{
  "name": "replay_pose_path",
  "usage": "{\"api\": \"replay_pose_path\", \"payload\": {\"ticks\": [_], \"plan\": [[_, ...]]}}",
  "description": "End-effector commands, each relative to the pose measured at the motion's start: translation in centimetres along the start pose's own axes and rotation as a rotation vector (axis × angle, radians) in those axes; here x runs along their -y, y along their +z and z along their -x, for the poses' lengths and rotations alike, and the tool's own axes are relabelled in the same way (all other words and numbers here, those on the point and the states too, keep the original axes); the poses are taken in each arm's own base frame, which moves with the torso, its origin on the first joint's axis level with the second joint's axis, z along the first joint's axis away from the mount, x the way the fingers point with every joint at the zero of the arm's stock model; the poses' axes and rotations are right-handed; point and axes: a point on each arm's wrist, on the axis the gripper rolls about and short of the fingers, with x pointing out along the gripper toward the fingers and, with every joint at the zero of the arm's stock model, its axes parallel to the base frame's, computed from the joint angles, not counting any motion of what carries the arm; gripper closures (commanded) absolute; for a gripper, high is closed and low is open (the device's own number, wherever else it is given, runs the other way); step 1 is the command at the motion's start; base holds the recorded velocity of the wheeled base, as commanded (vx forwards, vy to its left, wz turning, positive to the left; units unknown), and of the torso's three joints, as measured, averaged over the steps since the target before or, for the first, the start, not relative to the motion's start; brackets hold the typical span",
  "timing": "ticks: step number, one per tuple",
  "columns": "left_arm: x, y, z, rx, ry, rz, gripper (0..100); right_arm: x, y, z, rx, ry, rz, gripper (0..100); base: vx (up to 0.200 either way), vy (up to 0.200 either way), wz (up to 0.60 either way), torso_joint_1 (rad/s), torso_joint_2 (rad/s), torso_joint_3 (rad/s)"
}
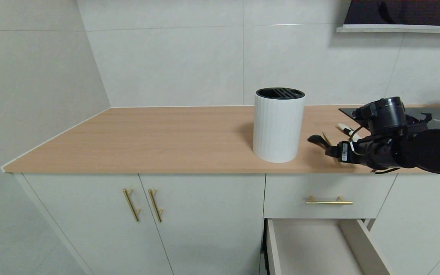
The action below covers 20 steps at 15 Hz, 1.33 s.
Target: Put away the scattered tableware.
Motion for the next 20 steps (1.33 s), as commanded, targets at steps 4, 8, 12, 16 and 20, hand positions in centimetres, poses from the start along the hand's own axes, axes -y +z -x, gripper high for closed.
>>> {"api": "replay_pose_path", "payload": {"ticks": [4,8,12,16,20], "plan": [[0.0,0.0,0.0,-0.002,0.000,0.000,0,0.7,-0.7,-3.1,-0.028,-0.038,-0.011,0,0.000,0.000,0.00,0.000,0.00,0.000],[0.0,0.0,0.0,-0.002,0.000,0.000,0,0.7,-0.7,-3.3,-0.032,-0.035,-0.012,100,0.000,0.000,0.00,0.000,0.00,0.000],[0.0,0.0,0.0,0.000,0.000,0.000,0,0.6,-1.0,-3.6,-0.042,-0.035,-0.008,100,0.000,0.000,0.00,0.000,0.00,0.000],[0.0,0.0,0.0,0.000,0.000,0.000,0,0.9,0.2,-1.6,0.005,-0.023,-0.022,100,0.000,0.000,0.00,0.000,0.00,0.000],[0.0,0.0,0.0,-0.002,0.000,0.000,0,1.4,1.7,2.9,0.057,0.005,-0.043,100,0.000,0.000,0.00,0.000,0.00,0.000]]}}
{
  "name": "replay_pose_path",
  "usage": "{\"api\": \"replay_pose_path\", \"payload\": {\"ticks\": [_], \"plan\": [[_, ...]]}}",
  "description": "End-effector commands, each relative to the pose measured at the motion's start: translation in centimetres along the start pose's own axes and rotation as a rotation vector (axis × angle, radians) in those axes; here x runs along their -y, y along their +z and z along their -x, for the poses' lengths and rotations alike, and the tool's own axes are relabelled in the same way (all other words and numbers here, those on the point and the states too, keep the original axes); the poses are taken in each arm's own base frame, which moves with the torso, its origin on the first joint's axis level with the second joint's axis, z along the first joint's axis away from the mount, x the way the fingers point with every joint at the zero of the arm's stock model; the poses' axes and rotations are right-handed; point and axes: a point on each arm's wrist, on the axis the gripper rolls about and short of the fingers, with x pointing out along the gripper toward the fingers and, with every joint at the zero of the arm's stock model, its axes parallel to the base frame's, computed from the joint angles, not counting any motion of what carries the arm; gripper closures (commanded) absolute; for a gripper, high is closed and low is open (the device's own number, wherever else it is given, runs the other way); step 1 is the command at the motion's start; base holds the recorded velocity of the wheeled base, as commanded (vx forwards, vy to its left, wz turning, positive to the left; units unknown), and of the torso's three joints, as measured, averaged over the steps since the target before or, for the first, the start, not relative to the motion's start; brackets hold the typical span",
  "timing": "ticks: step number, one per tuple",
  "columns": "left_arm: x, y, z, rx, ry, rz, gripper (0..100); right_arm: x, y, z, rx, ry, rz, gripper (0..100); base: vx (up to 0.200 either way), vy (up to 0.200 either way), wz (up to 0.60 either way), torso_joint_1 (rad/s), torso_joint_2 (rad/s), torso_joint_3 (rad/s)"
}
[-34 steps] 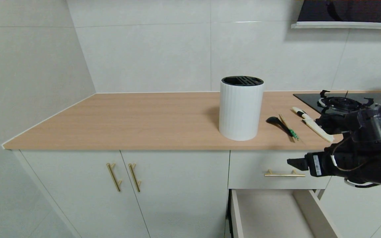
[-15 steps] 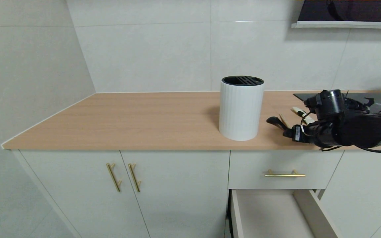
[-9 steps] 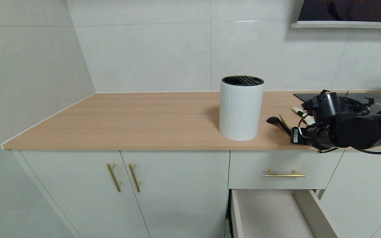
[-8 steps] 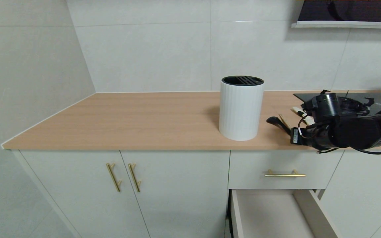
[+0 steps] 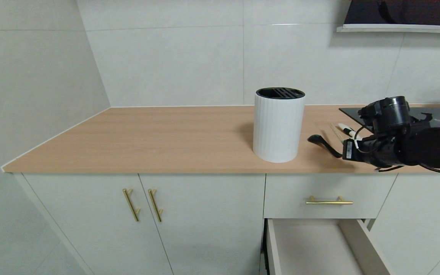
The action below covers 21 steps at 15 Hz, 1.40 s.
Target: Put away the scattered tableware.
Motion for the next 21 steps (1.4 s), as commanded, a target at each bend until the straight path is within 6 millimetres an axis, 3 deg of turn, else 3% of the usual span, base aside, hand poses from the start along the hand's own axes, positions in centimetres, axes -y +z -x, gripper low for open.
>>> {"api": "replay_pose_path", "payload": {"ticks": [1,2,4,7,8,13,21], "plan": [[0.0,0.0,0.0,-0.002,0.001,0.001,0,0.8,1.7,5.8,0.067,0.049,-0.027,100,0.000,0.000,0.00,0.000,0.00,0.000],[0.0,0.0,0.0,-0.002,0.001,0.001,0,1.0,1.6,9.3,0.066,0.112,-0.028,100,0.000,0.000,0.00,0.000,0.00,0.000],[0.0,0.0,0.0,0.000,0.001,0.001,0,2.3,0.9,14.1,0.049,0.175,-0.021,100,0.000,0.000,0.00,0.000,0.00,0.000],[0.0,0.0,0.0,0.000,0.001,0.001,0,3.4,-0.3,18.8,0.010,0.234,0.005,100,0.000,0.000,0.00,0.000,0.00,0.000],[0.0,0.0,0.0,0.000,0.001,0.001,0,3.6,-0.9,19.5,-0.028,0.239,0.023,100,0.000,0.000,0.00,0.000,0.00,0.000],[0.0,0.0,0.0,-0.002,0.001,0.001,0,4.0,-3.1,20.6,-0.263,0.409,0.167,100,0.000,0.000,0.00,0.000,0.00,0.000],[0.0,0.0,0.0,-0.002,0.001,0.001,0,3.4,-4.9,18.0,-0.399,0.423,0.256,100,0.000,0.000,0.00,0.000,0.00,0.000]]}}
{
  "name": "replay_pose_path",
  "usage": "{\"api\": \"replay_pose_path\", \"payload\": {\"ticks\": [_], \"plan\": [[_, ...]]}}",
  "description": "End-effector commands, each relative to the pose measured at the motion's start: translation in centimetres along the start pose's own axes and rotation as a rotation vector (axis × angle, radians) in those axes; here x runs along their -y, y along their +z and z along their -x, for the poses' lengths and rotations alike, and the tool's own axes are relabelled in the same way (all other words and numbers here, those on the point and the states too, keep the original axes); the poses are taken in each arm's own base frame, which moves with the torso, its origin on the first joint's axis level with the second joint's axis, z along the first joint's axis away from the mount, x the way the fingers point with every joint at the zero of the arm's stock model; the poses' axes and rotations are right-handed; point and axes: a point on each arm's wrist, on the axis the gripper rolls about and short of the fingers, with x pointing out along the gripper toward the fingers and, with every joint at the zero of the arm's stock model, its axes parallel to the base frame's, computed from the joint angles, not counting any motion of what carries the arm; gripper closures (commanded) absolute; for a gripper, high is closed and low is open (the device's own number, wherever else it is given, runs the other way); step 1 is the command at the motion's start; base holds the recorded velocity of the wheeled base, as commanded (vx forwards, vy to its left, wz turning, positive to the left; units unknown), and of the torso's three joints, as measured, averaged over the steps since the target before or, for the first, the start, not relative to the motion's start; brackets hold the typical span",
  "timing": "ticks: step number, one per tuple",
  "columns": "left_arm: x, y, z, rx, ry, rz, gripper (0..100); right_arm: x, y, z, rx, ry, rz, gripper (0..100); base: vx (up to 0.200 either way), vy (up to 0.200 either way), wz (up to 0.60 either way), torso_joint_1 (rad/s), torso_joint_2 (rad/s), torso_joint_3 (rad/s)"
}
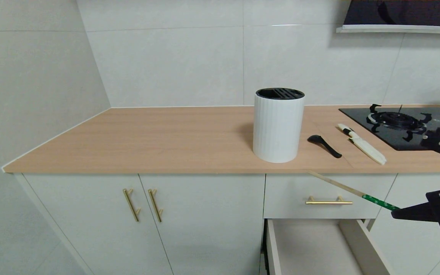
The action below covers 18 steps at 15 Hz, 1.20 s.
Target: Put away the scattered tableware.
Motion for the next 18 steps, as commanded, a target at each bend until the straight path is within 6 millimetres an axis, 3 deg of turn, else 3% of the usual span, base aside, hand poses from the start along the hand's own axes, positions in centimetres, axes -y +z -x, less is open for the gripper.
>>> {"api": "replay_pose_path", "payload": {"ticks": [1,8,18], "plan": [[0.0,0.0,0.0,0.000,0.000,0.000,0,0.1,0.1,-1.1,-0.040,-0.002,0.000,100,0.000,0.000,0.00,0.000,0.00,0.000],[0.0,0.0,0.0,-0.002,0.000,0.000,0,0.1,-0.1,-4.1,-0.157,-0.002,0.025,100,0.000,0.000,0.00,-0.018,0.04,0.031],[0.0,0.0,0.0,0.000,0.000,0.000,0,0.5,0.1,-7.2,-0.265,-0.020,0.010,100,0.000,0.000,0.00,-0.167,0.45,0.280]]}}
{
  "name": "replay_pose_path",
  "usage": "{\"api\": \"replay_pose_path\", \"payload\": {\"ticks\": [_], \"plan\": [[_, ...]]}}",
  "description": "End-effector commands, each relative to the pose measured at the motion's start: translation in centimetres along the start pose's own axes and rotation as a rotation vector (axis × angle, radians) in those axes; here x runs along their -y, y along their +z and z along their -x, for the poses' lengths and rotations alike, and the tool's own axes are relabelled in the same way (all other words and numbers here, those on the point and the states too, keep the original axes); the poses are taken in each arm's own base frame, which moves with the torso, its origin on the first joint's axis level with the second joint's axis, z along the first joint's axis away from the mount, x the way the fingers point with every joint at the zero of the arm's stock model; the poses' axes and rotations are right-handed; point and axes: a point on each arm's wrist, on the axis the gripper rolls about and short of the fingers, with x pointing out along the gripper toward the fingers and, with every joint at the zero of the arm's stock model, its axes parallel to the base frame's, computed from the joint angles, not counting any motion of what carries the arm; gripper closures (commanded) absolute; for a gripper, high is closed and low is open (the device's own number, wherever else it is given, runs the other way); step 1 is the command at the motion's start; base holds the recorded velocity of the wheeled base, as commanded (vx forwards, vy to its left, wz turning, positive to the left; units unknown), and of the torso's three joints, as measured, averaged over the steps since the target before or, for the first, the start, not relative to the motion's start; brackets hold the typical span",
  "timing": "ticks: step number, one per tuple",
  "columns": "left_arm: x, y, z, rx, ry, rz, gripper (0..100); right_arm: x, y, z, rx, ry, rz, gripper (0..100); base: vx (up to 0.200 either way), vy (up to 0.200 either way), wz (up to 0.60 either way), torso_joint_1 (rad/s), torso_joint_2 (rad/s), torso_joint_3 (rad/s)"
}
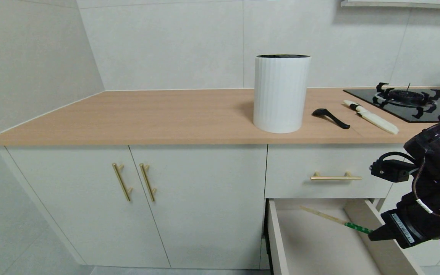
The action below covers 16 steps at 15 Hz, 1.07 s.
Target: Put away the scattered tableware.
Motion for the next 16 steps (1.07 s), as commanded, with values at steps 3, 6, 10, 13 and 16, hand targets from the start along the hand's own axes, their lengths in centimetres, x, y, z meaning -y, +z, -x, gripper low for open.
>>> {"api": "replay_pose_path", "payload": {"ticks": [3,6,10,13,16], "plan": [[0.0,0.0,0.0,-0.002,0.000,0.000,0,0.1,0.2,-0.6,-0.016,-0.001,-0.003,100,0.000,0.000,0.00,-0.131,0.45,0.315],[0.0,0.0,0.0,-0.002,0.000,0.000,0,0.1,0.2,-0.7,-0.017,-0.001,-0.003,100,0.000,0.000,0.00,-0.082,0.40,0.294],[0.0,0.0,0.0,-0.002,0.000,0.000,0,0.1,0.8,-1.4,-0.002,-0.001,-0.005,100,0.000,0.000,0.00,-0.022,0.08,0.044],[0.0,0.0,0.0,-0.002,0.000,0.000,0,0.7,1.5,-4.6,0.000,-0.047,-0.016,100,0.000,0.000,0.00,0.000,0.00,0.000],[0.0,0.0,0.0,0.000,0.000,0.000,0,1.5,3.1,-9.5,-0.014,-0.106,-0.126,100,0.000,0.000,0.00,0.000,0.00,0.000]]}}
